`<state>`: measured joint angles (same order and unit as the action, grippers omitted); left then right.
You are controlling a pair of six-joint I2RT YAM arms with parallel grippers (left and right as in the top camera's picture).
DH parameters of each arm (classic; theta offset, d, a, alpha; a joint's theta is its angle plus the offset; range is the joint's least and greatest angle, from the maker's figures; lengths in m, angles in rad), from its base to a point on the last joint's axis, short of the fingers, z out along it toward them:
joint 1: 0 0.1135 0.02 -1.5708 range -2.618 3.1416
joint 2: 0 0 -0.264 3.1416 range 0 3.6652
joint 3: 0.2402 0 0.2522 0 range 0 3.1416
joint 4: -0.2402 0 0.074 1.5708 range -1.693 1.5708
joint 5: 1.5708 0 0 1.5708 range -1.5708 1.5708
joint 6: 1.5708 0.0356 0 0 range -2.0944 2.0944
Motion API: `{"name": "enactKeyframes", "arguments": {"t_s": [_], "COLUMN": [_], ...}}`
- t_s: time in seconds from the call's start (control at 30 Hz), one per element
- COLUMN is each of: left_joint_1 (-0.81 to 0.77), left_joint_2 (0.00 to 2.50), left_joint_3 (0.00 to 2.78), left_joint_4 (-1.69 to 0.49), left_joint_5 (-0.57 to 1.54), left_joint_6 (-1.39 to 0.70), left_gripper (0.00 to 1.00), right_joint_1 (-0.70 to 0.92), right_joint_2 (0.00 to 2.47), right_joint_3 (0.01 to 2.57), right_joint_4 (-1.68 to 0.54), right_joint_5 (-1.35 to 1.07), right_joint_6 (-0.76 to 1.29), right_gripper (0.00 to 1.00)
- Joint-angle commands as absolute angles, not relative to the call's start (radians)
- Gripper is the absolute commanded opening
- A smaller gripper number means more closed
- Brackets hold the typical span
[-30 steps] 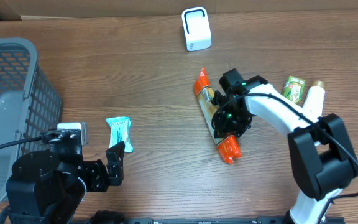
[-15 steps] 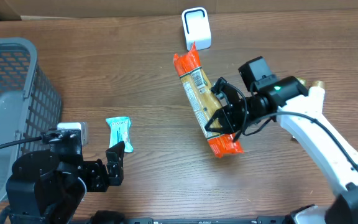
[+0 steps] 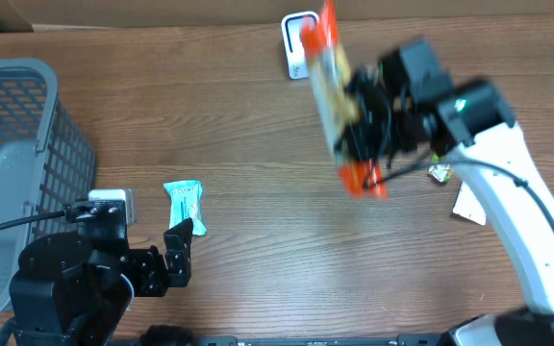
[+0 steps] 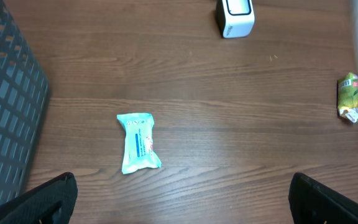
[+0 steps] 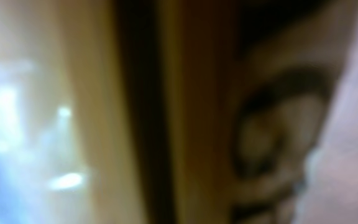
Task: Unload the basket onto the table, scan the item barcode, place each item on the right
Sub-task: 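Lift the spaghetti pack and hold it up to the scanner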
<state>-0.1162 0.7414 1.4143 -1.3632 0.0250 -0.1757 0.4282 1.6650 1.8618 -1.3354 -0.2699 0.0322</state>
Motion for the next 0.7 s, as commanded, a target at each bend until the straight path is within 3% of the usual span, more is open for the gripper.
{"name": "enactKeyframes", "arguments": {"t_s": [0.0, 0.3, 0.53, 0.67], "left_joint_1": [-0.112, -0.112, -0.112, -0.112], "left_joint_2": [0.739, 0.739, 0.739, 0.739], "left_joint_3": [1.42, 1.42, 1.42, 1.42], "left_joint_4": [-1.362, -1.362, -1.362, -1.362], "left_joint_5": [0.019, 0.019, 0.019, 0.019], "left_joint_6": [-0.157, -0.157, -0.157, -0.157], "left_gripper": [1.0, 0.99, 1.0, 1.0], "right_joint_1": [0.471, 0.541, 0.509, 0.496], "right_joint_2": [1.816, 2.127, 2.342, 2.401], "right_joint_3": [2.173, 2.244, 2.244, 2.244], "right_joint_4": [-1.372, -0.997, -0.575, -0.421], "right_joint_5": [0.086, 0.899, 1.025, 1.055], "right_joint_6": [0.053, -0.117, -0.538, -0.599], "right_gripper": [0.04, 0.04, 0.04, 0.04]}}
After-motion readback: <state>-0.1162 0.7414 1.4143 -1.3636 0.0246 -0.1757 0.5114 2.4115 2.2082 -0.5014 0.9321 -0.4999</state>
